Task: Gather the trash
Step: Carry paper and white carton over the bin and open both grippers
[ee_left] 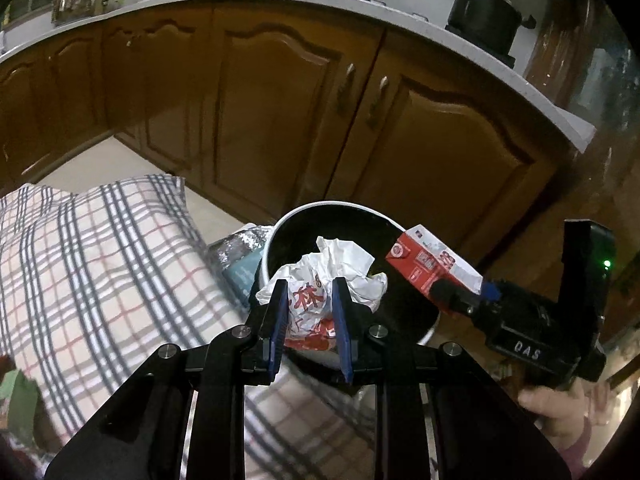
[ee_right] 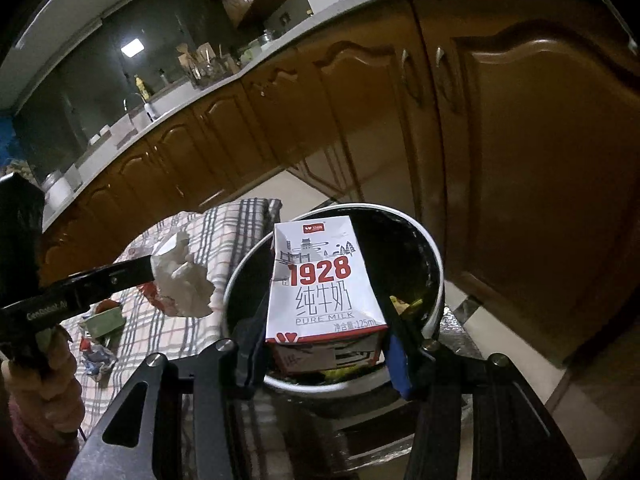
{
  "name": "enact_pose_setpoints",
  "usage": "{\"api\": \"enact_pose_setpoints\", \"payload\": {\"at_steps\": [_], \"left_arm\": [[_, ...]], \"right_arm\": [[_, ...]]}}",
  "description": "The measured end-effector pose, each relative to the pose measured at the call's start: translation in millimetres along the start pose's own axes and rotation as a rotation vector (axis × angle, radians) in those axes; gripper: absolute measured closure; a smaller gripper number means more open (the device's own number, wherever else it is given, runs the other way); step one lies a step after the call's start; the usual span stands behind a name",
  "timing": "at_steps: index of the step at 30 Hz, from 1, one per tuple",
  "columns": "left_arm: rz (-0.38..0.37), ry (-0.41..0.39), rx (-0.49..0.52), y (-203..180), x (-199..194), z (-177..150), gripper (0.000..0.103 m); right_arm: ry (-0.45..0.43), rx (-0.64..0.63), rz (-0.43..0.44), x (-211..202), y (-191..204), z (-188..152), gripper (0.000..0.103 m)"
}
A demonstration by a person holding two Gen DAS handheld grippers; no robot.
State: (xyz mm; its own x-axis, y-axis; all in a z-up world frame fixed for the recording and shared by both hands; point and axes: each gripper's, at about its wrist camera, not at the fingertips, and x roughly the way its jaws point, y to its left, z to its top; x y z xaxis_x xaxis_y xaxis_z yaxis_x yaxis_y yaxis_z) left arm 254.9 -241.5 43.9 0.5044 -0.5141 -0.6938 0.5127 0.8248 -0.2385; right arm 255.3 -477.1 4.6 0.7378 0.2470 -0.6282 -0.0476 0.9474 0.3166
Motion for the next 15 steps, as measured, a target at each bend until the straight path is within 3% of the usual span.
{"api": "enact_pose_setpoints", "payload": {"at_steps": [15], "left_arm": [[0.017,0.085,0.024,-12,56,14,0.083]], "right_arm": [[0.079,-0.015,-0.048,30,-18,11,0.054]]}}
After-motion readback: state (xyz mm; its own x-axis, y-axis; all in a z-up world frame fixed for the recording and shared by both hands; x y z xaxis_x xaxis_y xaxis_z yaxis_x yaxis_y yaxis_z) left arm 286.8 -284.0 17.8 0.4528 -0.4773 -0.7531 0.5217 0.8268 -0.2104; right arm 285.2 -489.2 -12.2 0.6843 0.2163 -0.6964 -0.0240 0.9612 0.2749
